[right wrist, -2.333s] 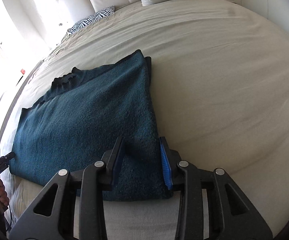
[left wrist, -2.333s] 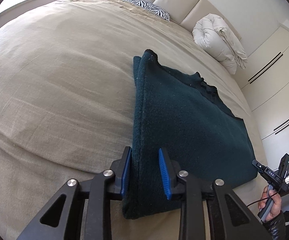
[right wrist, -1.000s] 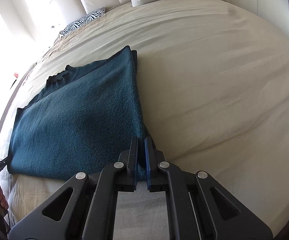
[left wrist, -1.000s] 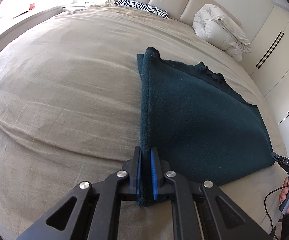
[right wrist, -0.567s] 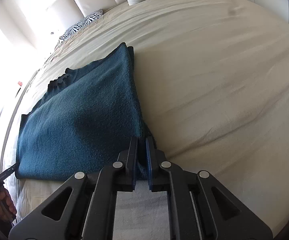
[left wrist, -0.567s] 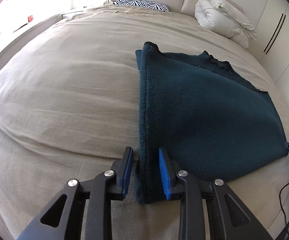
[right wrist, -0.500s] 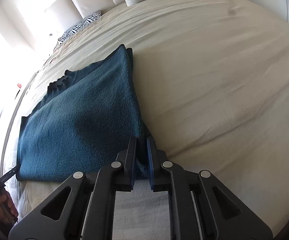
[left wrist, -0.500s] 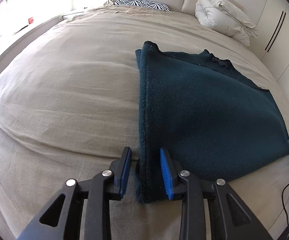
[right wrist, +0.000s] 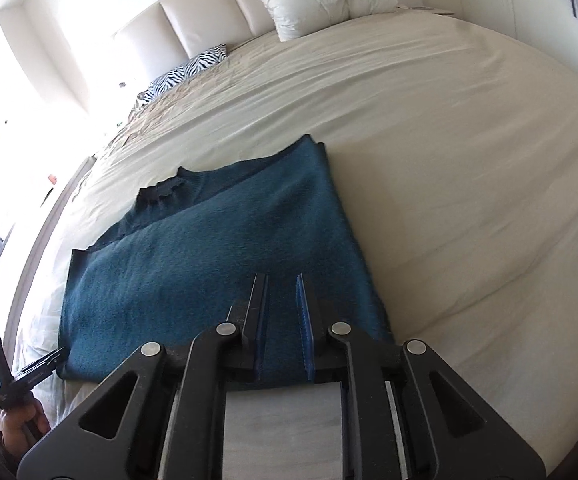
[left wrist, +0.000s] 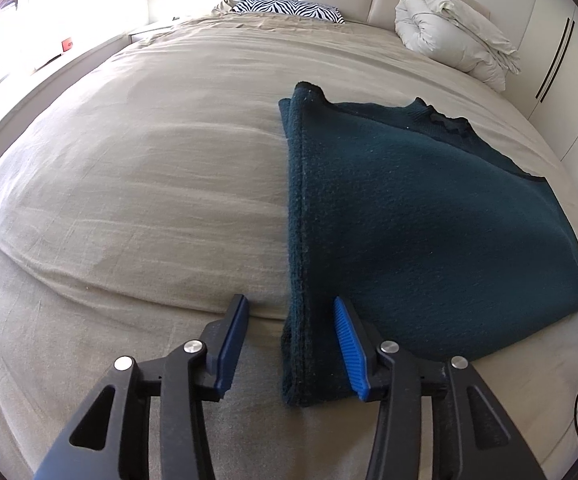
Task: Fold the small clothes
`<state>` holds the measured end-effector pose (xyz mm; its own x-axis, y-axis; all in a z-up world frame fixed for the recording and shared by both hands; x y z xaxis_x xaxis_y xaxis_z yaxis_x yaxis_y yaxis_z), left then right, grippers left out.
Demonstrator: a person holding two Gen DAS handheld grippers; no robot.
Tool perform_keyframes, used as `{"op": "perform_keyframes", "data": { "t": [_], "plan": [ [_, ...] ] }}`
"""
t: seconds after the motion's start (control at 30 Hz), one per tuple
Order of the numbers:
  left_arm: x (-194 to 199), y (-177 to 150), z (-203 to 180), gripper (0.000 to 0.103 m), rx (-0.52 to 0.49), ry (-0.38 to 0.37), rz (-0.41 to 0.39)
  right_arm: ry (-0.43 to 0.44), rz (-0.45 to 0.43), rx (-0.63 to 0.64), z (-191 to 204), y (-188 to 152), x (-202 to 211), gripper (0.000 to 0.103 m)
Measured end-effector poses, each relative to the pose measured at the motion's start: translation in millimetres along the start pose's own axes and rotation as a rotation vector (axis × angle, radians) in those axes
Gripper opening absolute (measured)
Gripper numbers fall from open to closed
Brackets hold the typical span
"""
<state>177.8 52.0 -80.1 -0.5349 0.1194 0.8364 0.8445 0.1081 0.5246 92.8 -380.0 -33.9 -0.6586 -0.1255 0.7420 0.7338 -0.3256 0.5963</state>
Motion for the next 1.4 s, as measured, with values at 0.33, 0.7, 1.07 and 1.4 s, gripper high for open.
{"op": "perform_keyframes", "data": {
  "t": [0.33,0.7,1.07,1.4],
  "plan": [
    [47,25,1,0.058,-0.031,0.096,-0.137,0.257,0.064,0.057,95,9,-37,0.058],
    [-23,130,-84,0.060,-0.212,-0.021,-0.208,0.469,0.220,-0.128,144,30,-139,0.058],
    [-86,124,-44,0.062,-0.114,-0.082,-0.113,0.526,0.219,-0.284,104,57,-185,0.037],
    [-88,121,-32,0.062,-0.073,-0.153,-0.127,0.349,0.037,-0.510,-28,87,-162,0.031]
  ]
}}
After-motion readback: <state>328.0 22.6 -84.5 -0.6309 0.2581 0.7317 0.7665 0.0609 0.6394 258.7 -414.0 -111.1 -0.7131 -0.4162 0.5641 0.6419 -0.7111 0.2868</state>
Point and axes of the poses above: each gripper's, at about its wrist camera, not at the fingertips, and x roughly against the way its jaws point, z to its left, y to its top, the point moved 2 cm from there along -x, roughly the way its jaws point, and after that the axes turned 3 degrees about -y, right-handed, at the moved point
